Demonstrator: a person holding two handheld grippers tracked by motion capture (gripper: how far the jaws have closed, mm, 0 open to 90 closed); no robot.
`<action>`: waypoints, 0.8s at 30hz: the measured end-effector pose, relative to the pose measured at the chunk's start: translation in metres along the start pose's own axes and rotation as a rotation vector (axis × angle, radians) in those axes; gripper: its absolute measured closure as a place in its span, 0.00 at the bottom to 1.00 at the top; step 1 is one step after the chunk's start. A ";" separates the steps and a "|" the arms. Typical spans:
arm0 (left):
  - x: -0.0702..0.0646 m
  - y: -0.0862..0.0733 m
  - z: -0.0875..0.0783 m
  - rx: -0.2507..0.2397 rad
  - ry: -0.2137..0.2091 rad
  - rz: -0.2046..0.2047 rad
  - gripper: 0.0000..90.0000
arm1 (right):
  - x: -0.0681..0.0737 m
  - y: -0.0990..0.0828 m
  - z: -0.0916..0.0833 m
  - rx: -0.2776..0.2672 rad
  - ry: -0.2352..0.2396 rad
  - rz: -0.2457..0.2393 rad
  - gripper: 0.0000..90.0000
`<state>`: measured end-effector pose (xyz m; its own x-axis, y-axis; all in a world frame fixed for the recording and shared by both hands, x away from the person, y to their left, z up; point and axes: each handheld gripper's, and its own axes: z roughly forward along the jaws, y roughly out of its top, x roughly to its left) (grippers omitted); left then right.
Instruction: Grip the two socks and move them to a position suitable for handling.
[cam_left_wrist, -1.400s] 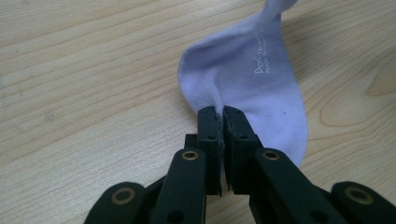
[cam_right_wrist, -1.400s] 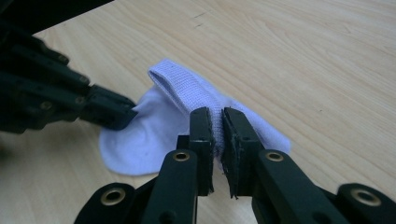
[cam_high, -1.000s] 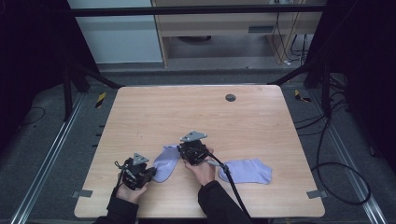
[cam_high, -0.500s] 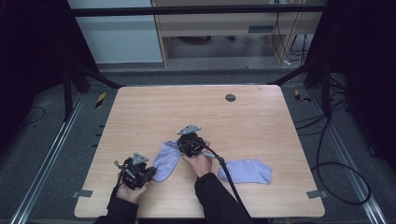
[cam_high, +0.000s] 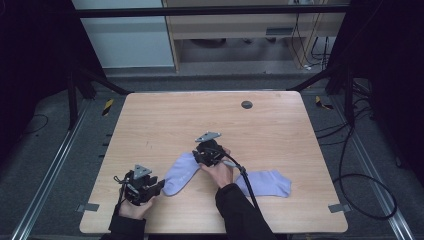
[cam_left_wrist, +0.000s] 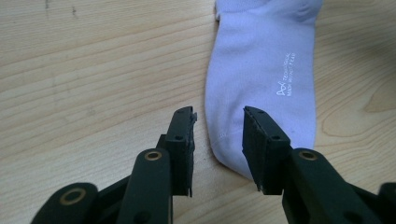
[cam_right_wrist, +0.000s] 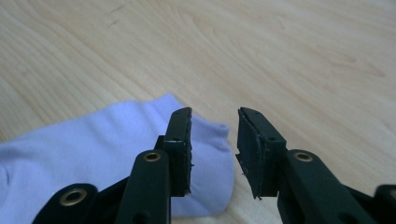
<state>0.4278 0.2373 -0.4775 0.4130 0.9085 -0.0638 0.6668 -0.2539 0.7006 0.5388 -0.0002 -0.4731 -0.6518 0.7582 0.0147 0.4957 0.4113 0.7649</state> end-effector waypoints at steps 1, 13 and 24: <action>0.000 0.000 0.001 0.005 0.001 -0.001 0.73 | 0.000 -0.002 0.001 0.012 0.005 0.003 0.73; -0.009 0.000 0.015 0.084 0.004 0.022 0.88 | -0.002 -0.014 0.014 0.101 0.021 0.020 0.84; -0.005 0.005 0.013 0.060 0.000 0.017 0.96 | 0.001 -0.014 0.013 0.119 0.024 0.050 0.98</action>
<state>0.4368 0.2273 -0.4831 0.4243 0.9040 -0.0518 0.6959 -0.2890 0.6574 0.5386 0.0015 -0.4920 -0.6375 0.7675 0.0671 0.5912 0.4315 0.6814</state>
